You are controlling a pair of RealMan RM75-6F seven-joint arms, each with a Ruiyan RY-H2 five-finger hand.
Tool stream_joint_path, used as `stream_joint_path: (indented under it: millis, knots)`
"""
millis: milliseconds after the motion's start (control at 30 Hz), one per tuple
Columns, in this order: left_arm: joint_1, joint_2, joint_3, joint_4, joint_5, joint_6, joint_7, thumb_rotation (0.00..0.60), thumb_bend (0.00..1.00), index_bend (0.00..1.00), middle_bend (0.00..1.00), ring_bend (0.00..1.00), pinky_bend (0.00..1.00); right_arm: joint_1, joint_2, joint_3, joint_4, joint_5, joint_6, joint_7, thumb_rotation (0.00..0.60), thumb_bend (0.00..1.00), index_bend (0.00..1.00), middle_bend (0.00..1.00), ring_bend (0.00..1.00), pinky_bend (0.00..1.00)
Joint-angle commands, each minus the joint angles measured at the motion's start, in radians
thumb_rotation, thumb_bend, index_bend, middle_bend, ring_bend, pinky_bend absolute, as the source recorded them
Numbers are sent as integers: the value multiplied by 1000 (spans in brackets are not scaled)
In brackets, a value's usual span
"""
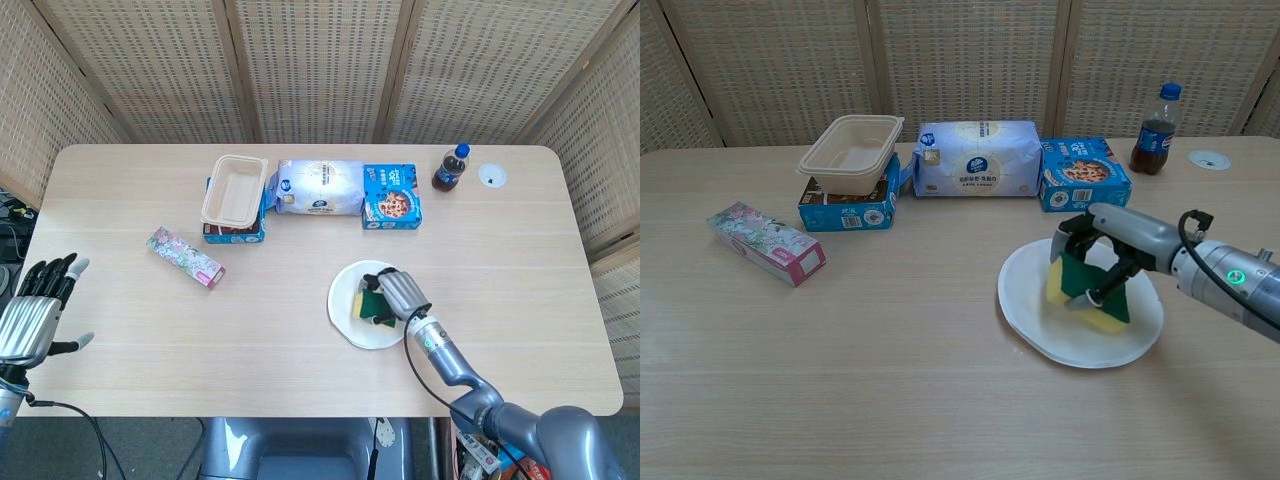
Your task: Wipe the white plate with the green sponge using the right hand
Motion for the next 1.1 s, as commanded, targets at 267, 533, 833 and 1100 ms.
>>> stream_joint_path:
  millis: [267,533,833,1100]
  knots:
    - [0,5,5,-6,8,0,-6,600,0,0,0,0,0,-34,32,49,-87,2,124,46,600,134,471,556,383,132]
    - [-1,6,7,-8,10,-2,-7,600,0,0,0,0,0,-60,-31,48,-29,70,46,112,600,134,471,556,374,132]
    - [-2,9,7,-7,7,-5,-12,600,0,0,0,0,0,-69,-91,63,63,121,-21,122,600,141,472,556,369,131]
    - [-4,8,7,-7,7,-6,-11,600,0,0,0,0,0,-71,-110,66,119,126,-50,126,600,145,495,556,369,132]
